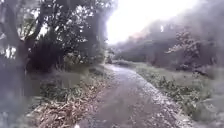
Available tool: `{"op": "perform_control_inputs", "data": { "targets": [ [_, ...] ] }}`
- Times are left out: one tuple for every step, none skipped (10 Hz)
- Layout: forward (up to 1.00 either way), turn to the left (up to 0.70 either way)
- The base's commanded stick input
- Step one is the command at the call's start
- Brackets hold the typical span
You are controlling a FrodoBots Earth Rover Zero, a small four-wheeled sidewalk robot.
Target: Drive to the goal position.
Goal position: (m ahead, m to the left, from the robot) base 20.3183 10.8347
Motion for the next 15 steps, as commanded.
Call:
{"op": "perform_control_inputs", "data": {
  "targets": [
    [0.85, -0.34],
    [0.85, -0.34],
    [0.85, -0.34],
    [0.85, -0.34],
    [0.85, -0.18],
    [0.85, -0.02],
    [0.85, 0.00],
    [0.85, 0.00],
    [0.85, 0.00],
    [0.85, 0.00],
    [0.85, 0.00],
    [0.85, 0.00],
    [0.85, 0.00],
    [0.85, 0.00],
    [0.85, 0.00]
  ]
}}
